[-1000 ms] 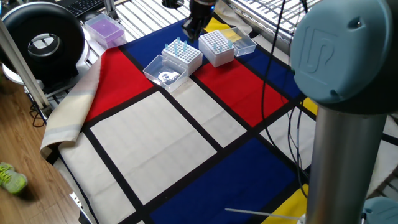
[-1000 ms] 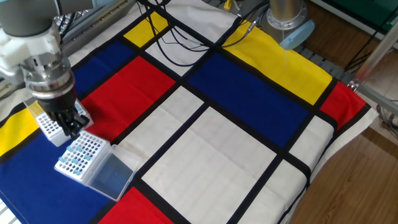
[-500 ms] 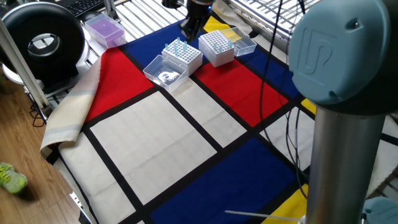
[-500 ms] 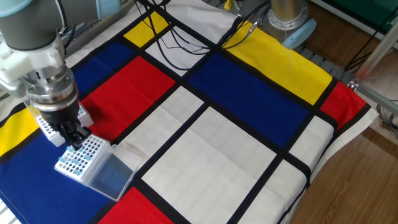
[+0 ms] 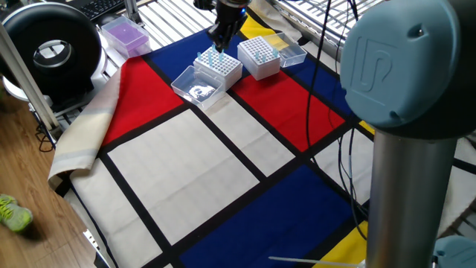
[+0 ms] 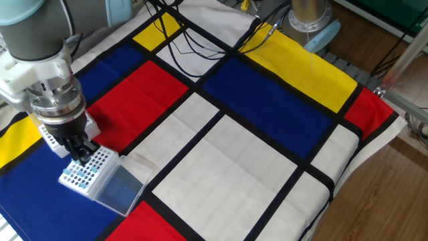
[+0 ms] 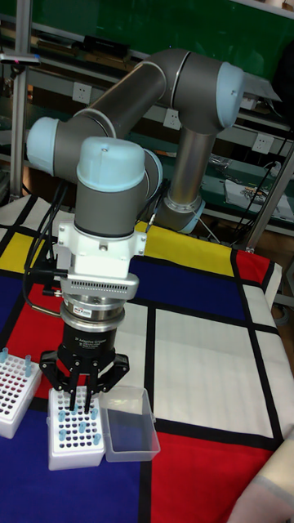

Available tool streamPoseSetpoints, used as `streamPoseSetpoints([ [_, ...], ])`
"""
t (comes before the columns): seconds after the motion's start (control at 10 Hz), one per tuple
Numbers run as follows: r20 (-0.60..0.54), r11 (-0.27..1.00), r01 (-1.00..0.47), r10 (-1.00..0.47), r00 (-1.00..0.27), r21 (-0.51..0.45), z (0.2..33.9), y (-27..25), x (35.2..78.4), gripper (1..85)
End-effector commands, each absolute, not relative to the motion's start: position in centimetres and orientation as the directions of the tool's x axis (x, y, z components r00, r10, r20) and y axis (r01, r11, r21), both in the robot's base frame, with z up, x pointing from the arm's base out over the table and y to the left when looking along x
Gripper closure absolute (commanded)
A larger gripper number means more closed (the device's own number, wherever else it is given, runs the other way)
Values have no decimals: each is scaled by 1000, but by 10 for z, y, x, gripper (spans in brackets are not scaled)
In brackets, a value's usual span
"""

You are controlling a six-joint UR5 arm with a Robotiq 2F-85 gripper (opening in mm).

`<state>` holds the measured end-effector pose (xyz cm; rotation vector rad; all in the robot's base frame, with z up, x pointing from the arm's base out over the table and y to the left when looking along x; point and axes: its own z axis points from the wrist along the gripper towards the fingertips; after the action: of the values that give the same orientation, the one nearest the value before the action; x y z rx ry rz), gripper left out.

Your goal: Transfer all medium pipette tips from one holder to another

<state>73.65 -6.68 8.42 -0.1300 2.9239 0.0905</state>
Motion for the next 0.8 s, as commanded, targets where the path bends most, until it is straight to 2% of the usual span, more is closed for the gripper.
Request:
streamPoseSetpoints([
  [0.0,-221,993,-97,-81,-972,61,80,-69,735,600],
  [0.7,-226,993,-100,-84,-971,61,75,-72,729,587],
])
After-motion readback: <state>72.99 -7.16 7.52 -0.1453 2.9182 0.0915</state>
